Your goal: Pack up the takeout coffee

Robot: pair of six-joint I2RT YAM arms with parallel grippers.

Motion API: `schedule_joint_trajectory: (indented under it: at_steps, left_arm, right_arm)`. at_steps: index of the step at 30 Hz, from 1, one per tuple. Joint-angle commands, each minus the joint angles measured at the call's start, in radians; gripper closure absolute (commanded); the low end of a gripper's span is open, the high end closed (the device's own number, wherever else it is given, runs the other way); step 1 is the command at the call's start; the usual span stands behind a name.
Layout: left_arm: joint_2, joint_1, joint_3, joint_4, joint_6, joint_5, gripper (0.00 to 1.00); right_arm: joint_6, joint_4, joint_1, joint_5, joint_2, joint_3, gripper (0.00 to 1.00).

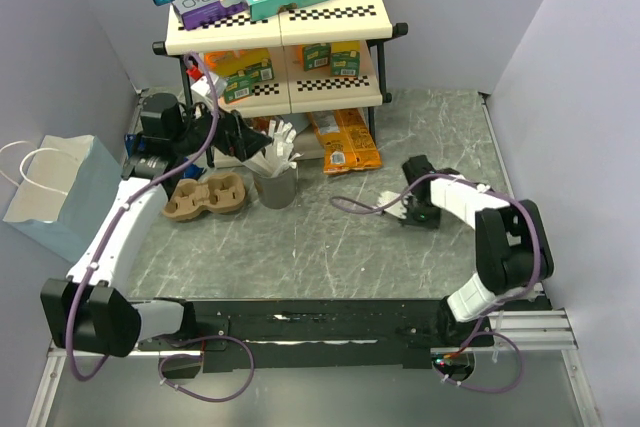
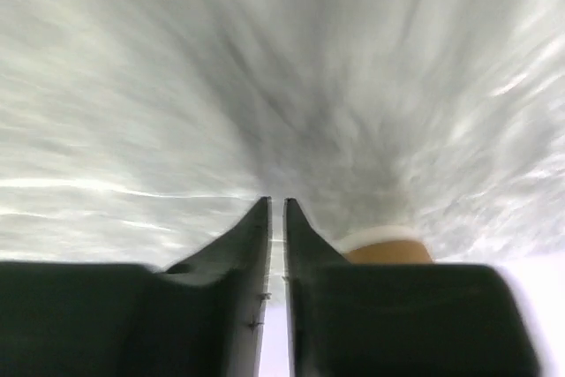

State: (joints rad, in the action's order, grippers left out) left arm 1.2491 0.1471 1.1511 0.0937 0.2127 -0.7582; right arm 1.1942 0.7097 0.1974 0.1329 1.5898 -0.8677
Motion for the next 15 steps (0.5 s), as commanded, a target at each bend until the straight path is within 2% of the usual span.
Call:
schedule_joint_trajectory:
  at_steps: [1, 2, 5, 7, 12, 14, 15]
  left_arm:
    - [-0.098, -0.004, 0.065, 0.241, -0.261, 0.075, 0.0]
    - [-0.111, -0.004, 0.07, 0.289, -0.303, 0.121, 0.03]
    - [-0.161, -0.004, 0.078, 0.446, -0.442, 0.212, 0.03]
    - [-0.198, -0.004, 0.068, 0.524, -0.498, 0.278, 0.03]
    - [-0.202, -0.009, 0.061, 0.661, -0.475, 0.497, 0.03]
    - [-0.189, -0.009, 0.055, 0.739, -0.501, 0.502, 0.03]
    - [-0.169, -0.009, 0.049, 0.768, -0.572, 0.485, 0.02]
  right_arm:
    - [-0.169, 0.163, 0.138, -0.295, -0.125, -0.163, 0.71]
    - [-0.238, 0.181, 0.152, -0.365, -0.139, -0.191, 0.58]
    - [-0.388, 0.183, 0.171, -0.488, -0.146, -0.299, 0.42]
    - [-0.459, 0.172, 0.171, -0.53, -0.137, -0.369, 0.39]
    - [-0.703, 0.109, 0.168, -0.611, -0.165, -0.458, 0.31]
    - [-0.772, 0.117, 0.166, -0.638, -0.179, -0.476, 0.27]
    - [-0.789, 0.143, 0.163, -0.685, -0.179, -0.496, 0.27]
